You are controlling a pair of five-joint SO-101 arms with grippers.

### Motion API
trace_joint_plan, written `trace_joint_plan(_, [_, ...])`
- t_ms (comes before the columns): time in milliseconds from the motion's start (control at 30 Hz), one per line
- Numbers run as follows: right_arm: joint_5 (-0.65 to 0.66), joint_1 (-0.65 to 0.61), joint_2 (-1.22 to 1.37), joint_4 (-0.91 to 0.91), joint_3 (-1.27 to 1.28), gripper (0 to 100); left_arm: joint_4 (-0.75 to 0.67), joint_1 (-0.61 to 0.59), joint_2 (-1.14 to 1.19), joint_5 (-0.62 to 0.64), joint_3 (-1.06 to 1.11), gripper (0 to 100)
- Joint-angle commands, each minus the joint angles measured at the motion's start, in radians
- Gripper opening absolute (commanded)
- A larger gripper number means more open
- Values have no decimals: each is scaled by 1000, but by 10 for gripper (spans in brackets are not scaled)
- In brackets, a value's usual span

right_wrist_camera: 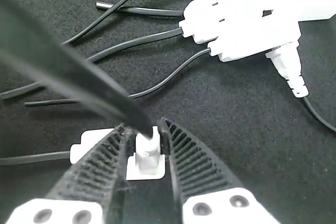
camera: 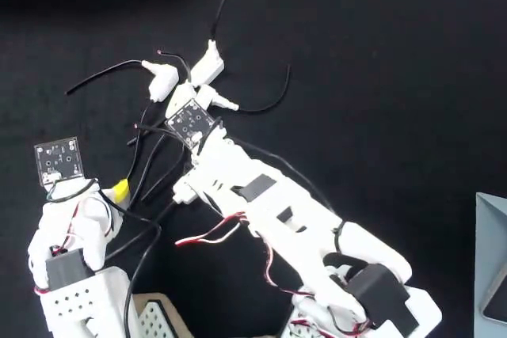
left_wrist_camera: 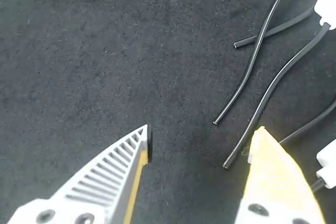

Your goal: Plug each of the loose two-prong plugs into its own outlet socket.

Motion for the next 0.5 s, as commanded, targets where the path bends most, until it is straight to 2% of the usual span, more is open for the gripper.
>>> trace_joint_plan(0, [-2,14,1,-15,-13,12,3,-5,-8,3,4,305])
trace_joint_plan(200, [-3,12,-1,-15,27,12,3,-5,-8,3,4,305])
trace_joint_plan(333, [-127,12,-1,-15,27,12,3,-5,-8,3,4,305])
trace_joint_plan(467, [-163,15,-1,-15,30,12,3,-5,-8,3,4,305])
